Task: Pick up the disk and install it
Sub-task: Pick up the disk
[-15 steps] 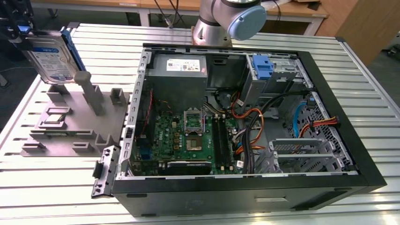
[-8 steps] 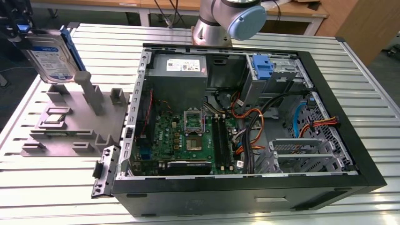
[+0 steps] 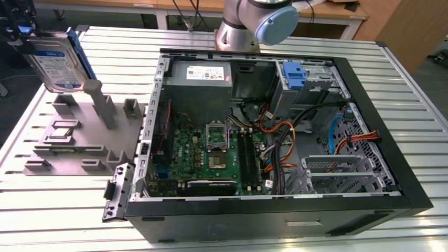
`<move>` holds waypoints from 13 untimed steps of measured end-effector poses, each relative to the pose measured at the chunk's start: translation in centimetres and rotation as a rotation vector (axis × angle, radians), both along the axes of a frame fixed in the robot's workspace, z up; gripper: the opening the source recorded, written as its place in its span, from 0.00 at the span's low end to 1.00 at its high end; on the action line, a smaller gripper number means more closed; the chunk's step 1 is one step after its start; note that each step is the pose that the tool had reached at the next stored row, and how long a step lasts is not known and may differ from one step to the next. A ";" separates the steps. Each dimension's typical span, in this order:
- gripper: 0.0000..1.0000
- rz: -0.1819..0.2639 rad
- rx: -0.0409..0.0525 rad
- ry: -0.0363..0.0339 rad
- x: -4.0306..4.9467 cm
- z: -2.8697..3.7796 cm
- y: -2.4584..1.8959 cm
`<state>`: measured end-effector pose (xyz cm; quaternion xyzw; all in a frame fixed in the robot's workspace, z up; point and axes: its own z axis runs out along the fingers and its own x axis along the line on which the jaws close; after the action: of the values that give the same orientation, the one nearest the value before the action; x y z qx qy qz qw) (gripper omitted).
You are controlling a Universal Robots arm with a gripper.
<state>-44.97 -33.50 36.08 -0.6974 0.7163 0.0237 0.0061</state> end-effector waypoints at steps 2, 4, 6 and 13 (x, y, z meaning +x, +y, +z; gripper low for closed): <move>0.37 0.000 0.0000 0.0000 0.00 0.01 0.00; 0.37 0.000 -0.0001 0.0002 0.00 0.11 0.00; 0.37 0.000 0.0000 0.0001 0.00 0.23 0.00; 0.37 0.000 0.0000 0.0000 0.00 0.62 0.00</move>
<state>-44.97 -33.50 36.70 -0.6974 0.7163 0.0237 0.0062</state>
